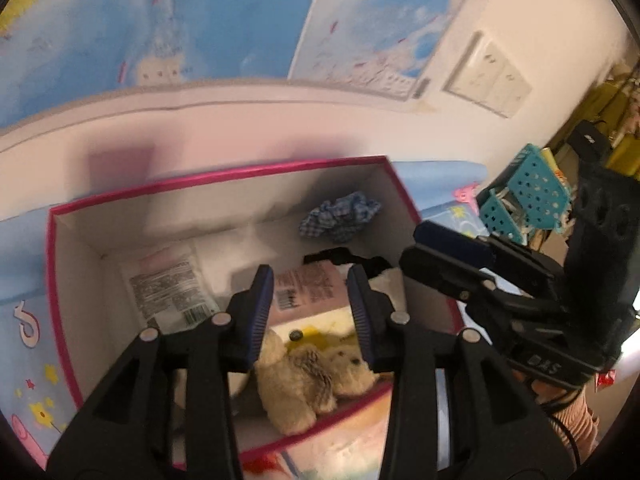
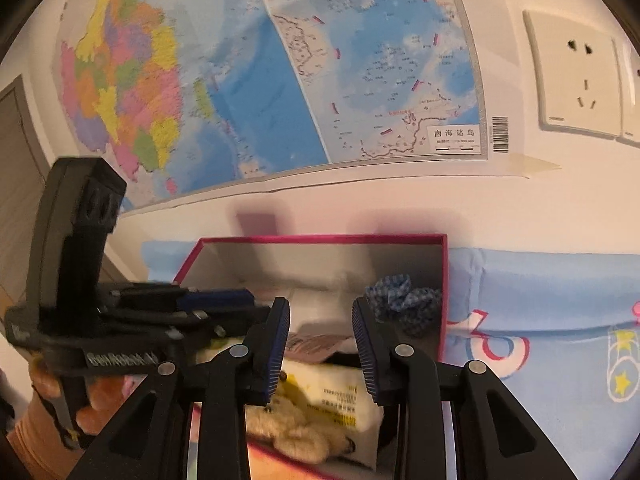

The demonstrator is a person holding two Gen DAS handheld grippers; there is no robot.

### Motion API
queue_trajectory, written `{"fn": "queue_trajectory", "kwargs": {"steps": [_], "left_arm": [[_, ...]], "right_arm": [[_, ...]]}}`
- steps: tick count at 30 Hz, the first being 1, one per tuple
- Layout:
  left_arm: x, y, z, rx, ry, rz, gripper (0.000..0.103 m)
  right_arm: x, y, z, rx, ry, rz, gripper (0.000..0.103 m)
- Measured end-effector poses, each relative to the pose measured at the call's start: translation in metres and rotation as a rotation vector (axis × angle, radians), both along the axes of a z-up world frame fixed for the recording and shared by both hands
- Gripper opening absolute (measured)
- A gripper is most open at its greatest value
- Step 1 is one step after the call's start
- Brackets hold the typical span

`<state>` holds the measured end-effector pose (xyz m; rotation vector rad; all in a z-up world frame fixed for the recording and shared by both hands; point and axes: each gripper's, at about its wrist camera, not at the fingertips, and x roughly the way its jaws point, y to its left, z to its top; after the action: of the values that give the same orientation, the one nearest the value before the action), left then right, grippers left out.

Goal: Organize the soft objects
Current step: 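Carry the pink packet into the pink box and open both grippers, then move both grippers down to the floral tissue pack on the sheet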

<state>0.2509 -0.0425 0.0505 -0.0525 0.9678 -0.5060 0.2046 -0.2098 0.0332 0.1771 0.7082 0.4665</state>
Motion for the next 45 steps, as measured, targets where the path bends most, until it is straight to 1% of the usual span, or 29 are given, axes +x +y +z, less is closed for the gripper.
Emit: {"fn": "queue_trajectory", "kwargs": {"steps": [4, 5, 7, 8, 9, 12, 15, 17, 18, 20, 23, 24, 26, 29, 30, 33, 37, 45], "left_arm": [[-0.027, 0.005, 0.016, 0.003, -0.068, -0.036, 0.040], [-0.040, 0.007, 0.023, 0.001, -0.101, -0.055, 0.040], [-0.058, 0.012, 0.030, -0.009, -0.139, -0.075, 0.041], [-0.068, 0.015, 0.033, -0.012, -0.157, -0.086, 0.042], [-0.083, 0.018, 0.036, -0.017, -0.181, -0.110, 0.043], [-0.111, 0.026, 0.038, -0.029, -0.205, -0.147, 0.044], [-0.136, 0.034, 0.034, -0.027, -0.225, -0.174, 0.044], [-0.151, 0.039, 0.026, -0.036, -0.213, -0.189, 0.044], [-0.160, 0.043, 0.021, -0.030, -0.216, -0.184, 0.045], [-0.168, 0.046, 0.012, -0.023, -0.202, -0.179, 0.048], [-0.180, 0.054, -0.009, -0.007, -0.159, -0.165, 0.048], [-0.182, 0.057, -0.019, -0.007, -0.134, -0.153, 0.048], [-0.188, 0.061, -0.030, 0.002, -0.107, -0.139, 0.048], [-0.192, 0.068, -0.049, 0.022, -0.063, -0.101, 0.048], [-0.195, 0.070, -0.056, 0.025, -0.045, -0.088, 0.048], [-0.202, 0.071, -0.070, 0.055, -0.027, -0.059, 0.048], [-0.211, 0.071, -0.076, 0.094, -0.034, -0.032, 0.048], [-0.218, 0.075, -0.076, 0.087, -0.036, -0.024, 0.048]], "right_arm": [[-0.026, -0.005, 0.007, 0.012, -0.030, 0.033, 0.034], [-0.033, -0.005, 0.009, 0.016, -0.038, 0.043, 0.034], [-0.050, -0.006, 0.013, 0.027, -0.052, 0.071, 0.037], [-0.058, -0.007, 0.015, 0.037, -0.059, 0.087, 0.040], [-0.069, -0.007, 0.018, 0.050, -0.065, 0.112, 0.040], [-0.093, -0.005, 0.020, 0.062, -0.077, 0.166, 0.043], [-0.121, 0.001, 0.013, 0.087, -0.050, 0.240, 0.046], [-0.136, 0.006, 0.005, 0.094, -0.020, 0.283, 0.046], [-0.144, 0.011, -0.002, 0.099, 0.010, 0.314, 0.046], [-0.154, 0.020, -0.015, 0.085, 0.047, 0.344, 0.046], [-0.169, 0.036, -0.037, 0.060, 0.106, 0.392, 0.046], [-0.175, 0.043, -0.046, 0.054, 0.126, 0.406, 0.046], [-0.180, 0.051, -0.057, 0.051, 0.157, 0.420, 0.046], [-0.186, 0.059, -0.071, 0.085, 0.201, 0.438, 0.046], [-0.188, 0.061, -0.074, 0.084, 0.206, 0.438, 0.046], [-0.191, 0.067, -0.080, 0.073, 0.218, 0.433, 0.046], [-0.191, 0.072, -0.087, 0.090, 0.244, 0.436, 0.046], [-0.199, 0.087, -0.097, 0.089, 0.268, 0.449, 0.046]]}}
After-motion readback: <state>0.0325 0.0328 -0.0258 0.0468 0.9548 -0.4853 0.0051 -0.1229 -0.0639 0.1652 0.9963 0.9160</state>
